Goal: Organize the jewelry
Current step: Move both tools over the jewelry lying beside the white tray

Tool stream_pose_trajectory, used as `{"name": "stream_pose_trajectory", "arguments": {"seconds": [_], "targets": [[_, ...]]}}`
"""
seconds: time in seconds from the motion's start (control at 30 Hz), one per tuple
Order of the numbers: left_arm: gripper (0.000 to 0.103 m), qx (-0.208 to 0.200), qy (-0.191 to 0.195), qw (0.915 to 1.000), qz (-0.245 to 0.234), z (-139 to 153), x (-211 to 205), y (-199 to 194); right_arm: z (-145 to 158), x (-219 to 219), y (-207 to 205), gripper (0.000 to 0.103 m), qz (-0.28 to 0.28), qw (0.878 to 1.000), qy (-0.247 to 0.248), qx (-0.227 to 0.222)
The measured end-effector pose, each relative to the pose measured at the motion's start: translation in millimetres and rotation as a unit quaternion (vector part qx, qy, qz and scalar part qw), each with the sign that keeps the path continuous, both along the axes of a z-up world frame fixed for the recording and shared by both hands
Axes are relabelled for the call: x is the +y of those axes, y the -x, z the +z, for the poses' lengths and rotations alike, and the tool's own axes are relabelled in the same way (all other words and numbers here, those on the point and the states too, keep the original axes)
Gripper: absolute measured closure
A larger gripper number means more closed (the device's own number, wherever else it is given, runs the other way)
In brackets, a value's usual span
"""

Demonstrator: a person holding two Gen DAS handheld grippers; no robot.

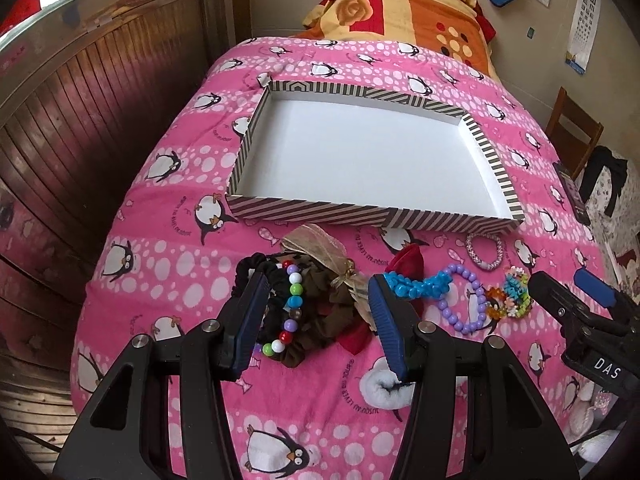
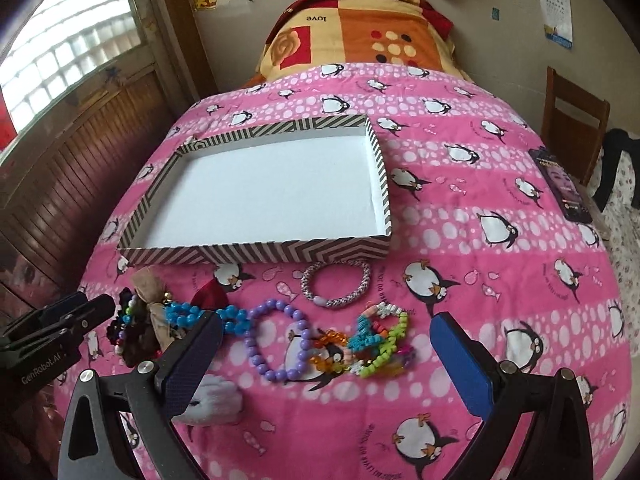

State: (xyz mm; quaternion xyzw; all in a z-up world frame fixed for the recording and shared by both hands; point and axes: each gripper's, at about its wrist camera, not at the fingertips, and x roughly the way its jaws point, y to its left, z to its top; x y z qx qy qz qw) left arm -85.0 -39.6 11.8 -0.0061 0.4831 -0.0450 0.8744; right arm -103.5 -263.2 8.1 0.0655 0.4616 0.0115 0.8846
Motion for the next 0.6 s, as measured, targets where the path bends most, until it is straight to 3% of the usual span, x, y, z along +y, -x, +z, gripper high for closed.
{"name": "stream_pose_trajectory", "arguments": {"seconds": [0.6], "targets": [[0.051,0.003,0.003,1.0000,0.004,-2.9,0.8,6.2,1.3,4.3,6.0,0.000,0.018,1.000,-0.002,-0.002]]}}
